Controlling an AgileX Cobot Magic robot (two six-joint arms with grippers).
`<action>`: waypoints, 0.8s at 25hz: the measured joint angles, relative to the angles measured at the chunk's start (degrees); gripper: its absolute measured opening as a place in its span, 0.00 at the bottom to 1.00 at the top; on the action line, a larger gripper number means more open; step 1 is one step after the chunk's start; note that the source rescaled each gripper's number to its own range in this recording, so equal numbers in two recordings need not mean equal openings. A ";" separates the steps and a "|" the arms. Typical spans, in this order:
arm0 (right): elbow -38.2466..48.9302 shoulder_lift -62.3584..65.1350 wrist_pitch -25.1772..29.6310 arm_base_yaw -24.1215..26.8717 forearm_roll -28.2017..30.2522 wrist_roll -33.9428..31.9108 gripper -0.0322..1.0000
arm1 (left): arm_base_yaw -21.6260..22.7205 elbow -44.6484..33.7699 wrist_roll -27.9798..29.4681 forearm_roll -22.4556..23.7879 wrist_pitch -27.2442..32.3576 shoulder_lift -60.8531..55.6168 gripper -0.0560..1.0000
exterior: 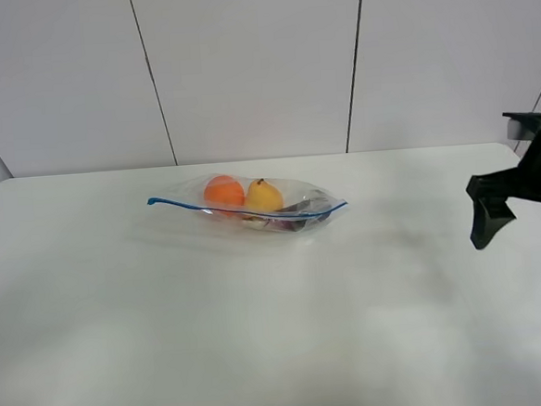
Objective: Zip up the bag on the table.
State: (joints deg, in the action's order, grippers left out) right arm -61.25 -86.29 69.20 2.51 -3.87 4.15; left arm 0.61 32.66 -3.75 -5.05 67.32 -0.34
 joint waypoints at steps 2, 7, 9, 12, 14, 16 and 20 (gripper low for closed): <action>4.82 4.06 -1.19 0.00 -0.06 -0.17 0.93 | 0.00 0.00 0.00 0.00 0.00 0.00 1.00; 15.16 15.21 -4.51 0.00 -0.12 -0.55 0.93 | 0.00 0.00 0.00 0.00 0.00 0.00 1.00; 19.49 21.13 -5.26 0.00 -0.12 -0.61 0.93 | 0.00 0.00 0.00 0.00 0.00 0.00 1.00; 25.54 30.44 -6.64 0.00 0.01 -0.61 0.93 | 0.00 0.00 0.00 0.00 -0.04 0.00 1.00; 29.46 36.50 -7.89 0.00 0.05 -0.61 0.93 | 0.00 0.00 0.00 0.00 -0.04 0.00 1.00; 32.39 43.28 -9.05 0.00 0.05 -0.61 0.93 | 0.00 0.00 0.00 0.00 -0.04 0.00 1.00; 32.82 56.29 -10.51 0.00 0.12 -0.61 0.93 | 0.00 0.00 0.00 0.00 -0.04 0.00 1.00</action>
State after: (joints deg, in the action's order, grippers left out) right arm -28.43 -29.99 58.69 2.51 -3.75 3.54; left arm 0.61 32.66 -3.75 -5.05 67.28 -0.34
